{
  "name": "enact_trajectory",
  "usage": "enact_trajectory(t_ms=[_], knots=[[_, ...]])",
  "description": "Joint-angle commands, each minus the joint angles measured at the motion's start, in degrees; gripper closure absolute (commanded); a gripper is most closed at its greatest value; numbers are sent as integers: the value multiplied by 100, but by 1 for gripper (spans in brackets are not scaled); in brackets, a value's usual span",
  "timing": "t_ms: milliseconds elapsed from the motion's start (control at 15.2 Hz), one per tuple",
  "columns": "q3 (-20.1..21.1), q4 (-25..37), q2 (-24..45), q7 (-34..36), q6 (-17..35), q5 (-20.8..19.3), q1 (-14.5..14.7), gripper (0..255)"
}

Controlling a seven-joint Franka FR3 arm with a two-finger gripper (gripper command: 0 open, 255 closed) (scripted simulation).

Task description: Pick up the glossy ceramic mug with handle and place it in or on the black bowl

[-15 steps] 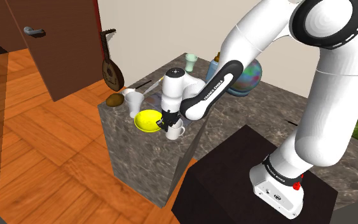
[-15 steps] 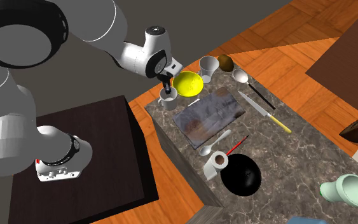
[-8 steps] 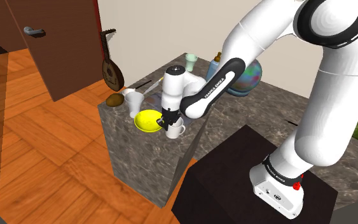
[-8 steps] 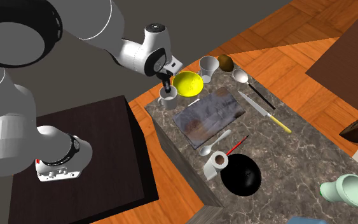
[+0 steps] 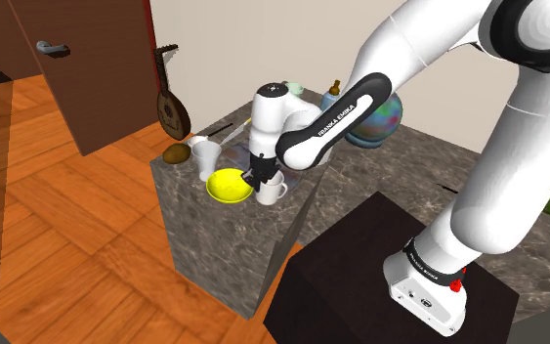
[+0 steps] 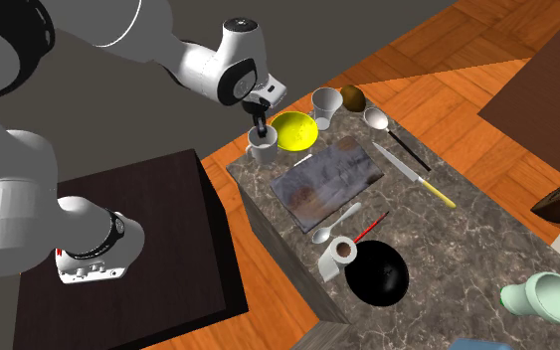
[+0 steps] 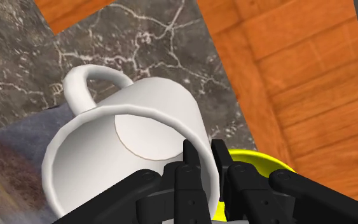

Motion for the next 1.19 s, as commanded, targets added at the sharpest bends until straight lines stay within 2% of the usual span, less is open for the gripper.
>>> enact_trajectory(t_ms=[0, 726, 1122], knots=[[64, -12, -147, -107, -118, 138, -43, 255], [285, 67, -916, -655, -854, 845, -173, 255], [-101, 85, -957, -1612, -816, 936, -677, 255]])
